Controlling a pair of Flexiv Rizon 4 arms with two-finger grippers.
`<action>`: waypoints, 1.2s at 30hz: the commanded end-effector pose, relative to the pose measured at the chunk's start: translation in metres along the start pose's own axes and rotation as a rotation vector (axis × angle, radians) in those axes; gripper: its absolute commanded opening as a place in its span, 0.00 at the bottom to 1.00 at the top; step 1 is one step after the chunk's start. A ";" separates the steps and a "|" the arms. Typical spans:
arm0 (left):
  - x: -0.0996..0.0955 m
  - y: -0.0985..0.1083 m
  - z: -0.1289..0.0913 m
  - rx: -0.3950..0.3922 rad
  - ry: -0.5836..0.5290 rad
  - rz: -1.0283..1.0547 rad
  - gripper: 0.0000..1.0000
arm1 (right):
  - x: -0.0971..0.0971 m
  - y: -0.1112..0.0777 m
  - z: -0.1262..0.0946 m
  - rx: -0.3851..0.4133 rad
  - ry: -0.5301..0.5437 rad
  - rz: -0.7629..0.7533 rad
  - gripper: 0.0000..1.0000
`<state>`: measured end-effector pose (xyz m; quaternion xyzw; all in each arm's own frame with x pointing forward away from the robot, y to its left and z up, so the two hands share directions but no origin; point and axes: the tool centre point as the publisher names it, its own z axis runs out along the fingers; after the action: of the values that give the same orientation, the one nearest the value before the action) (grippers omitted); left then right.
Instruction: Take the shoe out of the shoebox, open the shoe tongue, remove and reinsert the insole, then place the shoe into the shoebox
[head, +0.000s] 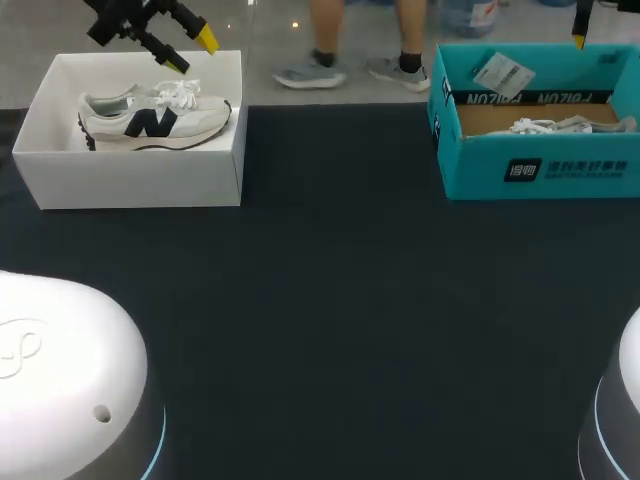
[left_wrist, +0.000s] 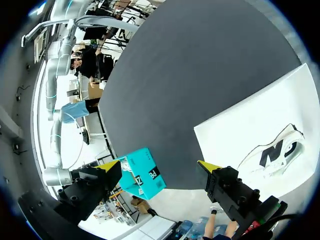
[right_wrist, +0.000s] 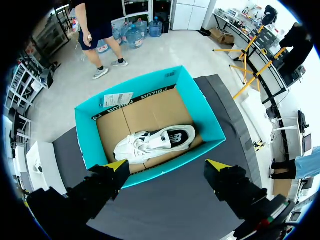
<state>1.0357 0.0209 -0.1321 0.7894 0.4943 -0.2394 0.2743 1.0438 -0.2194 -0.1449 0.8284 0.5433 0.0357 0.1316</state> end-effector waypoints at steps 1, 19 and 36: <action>0.007 0.010 -0.017 0.117 0.151 -0.017 1.00 | 0.000 0.000 0.000 -0.001 0.000 0.000 1.00; 0.040 0.013 -0.035 0.164 0.510 -0.033 1.00 | 0.000 0.000 0.000 -0.001 0.000 0.000 1.00; 0.071 0.020 -0.036 0.188 0.557 -0.058 1.00 | 0.000 0.000 0.000 -0.001 0.000 0.000 1.00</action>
<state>1.0777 0.0815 -0.1455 0.8316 0.5497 -0.0604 0.0512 1.0438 -0.2193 -0.1450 0.8284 0.5433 0.0358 0.1316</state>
